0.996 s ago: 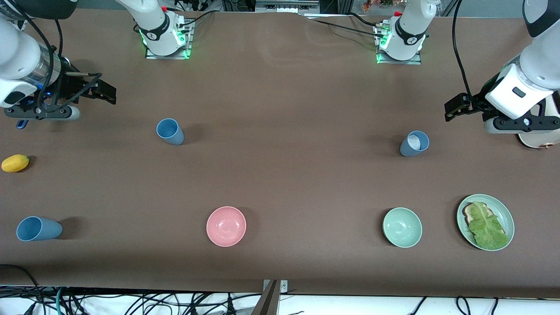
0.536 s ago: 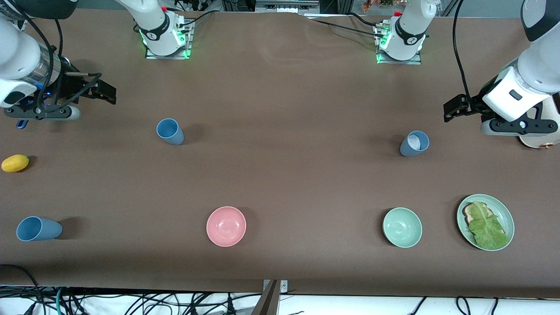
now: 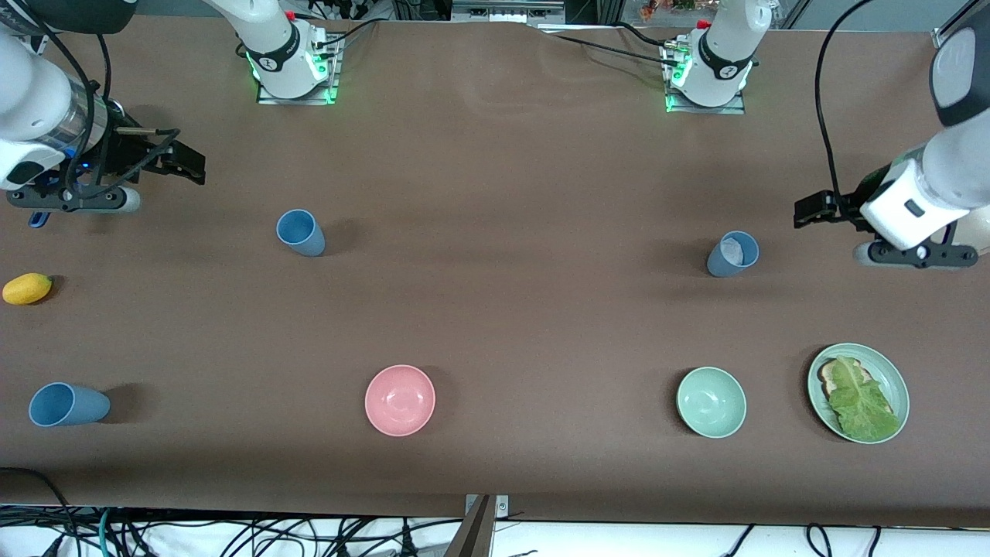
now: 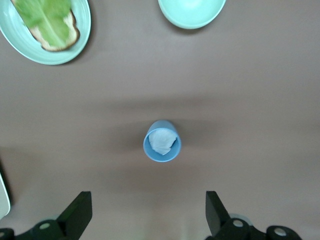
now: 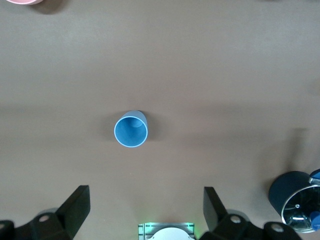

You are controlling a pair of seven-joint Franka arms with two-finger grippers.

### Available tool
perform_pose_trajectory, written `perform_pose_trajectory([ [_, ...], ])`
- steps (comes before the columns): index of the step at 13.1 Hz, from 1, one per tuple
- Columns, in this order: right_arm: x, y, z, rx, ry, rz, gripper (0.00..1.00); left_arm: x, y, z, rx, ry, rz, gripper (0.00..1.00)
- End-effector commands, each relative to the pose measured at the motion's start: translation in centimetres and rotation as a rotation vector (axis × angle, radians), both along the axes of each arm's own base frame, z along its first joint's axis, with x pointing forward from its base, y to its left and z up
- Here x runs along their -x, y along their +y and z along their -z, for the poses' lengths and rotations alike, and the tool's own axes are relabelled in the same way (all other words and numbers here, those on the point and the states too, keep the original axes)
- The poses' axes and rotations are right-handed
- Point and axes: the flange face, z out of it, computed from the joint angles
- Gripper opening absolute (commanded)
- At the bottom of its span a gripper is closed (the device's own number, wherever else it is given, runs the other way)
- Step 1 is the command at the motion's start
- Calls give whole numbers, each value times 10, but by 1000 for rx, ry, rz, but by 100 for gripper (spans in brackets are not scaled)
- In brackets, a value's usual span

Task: Stack blue cups with both arms
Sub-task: 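Reach the left gripper down to the upright blue cup and grasp it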

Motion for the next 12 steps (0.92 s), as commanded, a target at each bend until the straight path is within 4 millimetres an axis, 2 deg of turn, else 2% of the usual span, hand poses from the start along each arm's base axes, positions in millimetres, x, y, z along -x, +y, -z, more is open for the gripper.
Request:
perform_pose_trajectory([
  [1, -2, 2, -7, -9, -5, 14, 100, -6, 41, 75, 21, 50, 63, 100],
  [3, -2, 2, -7, -9, -5, 14, 100, 9, 47, 134, 13, 40, 67, 100],
  [5, -2, 2, -7, -8, -3, 14, 100, 26, 45, 184, 14, 26, 71, 100],
  [9, -2, 2, -7, -9, -5, 14, 100, 50, 43, 259, 21, 73, 103, 100],
  [10, -2, 2, -7, -9, -5, 14, 100, 51, 44, 269, 26, 77, 106, 96],
  [11, -2, 2, -7, -10, -5, 14, 100, 52, 44, 276, 29, 87, 105, 65],
  [12, -2, 2, -7, -9, -5, 14, 100, 52, 44, 274, 37, 87, 95, 17],
])
